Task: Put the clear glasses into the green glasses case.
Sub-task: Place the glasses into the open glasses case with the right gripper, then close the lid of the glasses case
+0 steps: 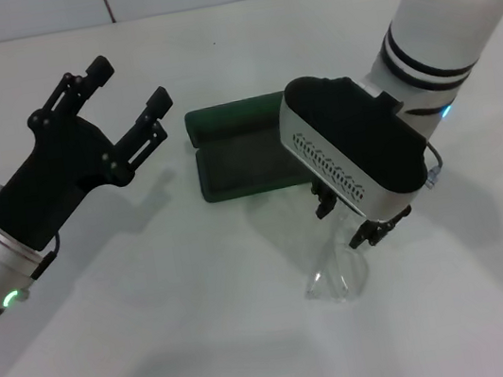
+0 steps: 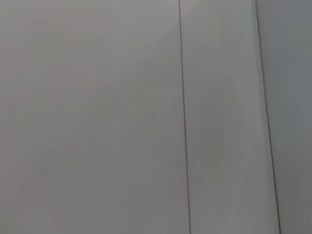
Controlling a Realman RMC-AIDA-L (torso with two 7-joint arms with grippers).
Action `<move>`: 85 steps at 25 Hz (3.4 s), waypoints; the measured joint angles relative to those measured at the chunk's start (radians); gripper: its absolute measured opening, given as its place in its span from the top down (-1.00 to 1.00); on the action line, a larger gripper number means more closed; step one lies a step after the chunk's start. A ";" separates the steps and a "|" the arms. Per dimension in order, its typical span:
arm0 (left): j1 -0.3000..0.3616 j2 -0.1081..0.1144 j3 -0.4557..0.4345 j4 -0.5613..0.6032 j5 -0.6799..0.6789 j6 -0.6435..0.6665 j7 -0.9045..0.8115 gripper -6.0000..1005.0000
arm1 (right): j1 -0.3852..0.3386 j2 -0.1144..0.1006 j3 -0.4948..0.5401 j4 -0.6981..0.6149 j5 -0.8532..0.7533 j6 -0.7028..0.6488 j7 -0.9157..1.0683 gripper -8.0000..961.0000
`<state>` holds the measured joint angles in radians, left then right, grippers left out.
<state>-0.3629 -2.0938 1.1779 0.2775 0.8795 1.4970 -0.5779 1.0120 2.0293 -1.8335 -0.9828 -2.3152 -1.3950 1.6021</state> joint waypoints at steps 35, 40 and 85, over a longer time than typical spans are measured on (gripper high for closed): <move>0.003 0.002 0.000 -0.003 0.005 -0.002 -0.002 -0.53 | -0.266 0.000 0.057 -0.224 -0.076 0.430 0.096 0.86; 0.001 0.001 0.000 -0.005 0.005 -0.002 0.002 -0.53 | -0.292 0.000 -0.002 -0.208 -0.083 0.523 0.104 0.81; -0.014 0.003 -0.008 -0.002 0.001 -0.059 0.002 -0.53 | -0.635 -0.012 -0.192 -0.253 0.511 0.984 0.051 0.21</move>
<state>-0.3771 -2.0905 1.1704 0.2751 0.8806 1.4377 -0.5760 0.3765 2.0169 -2.0252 -1.2360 -1.8047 -0.4114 1.6533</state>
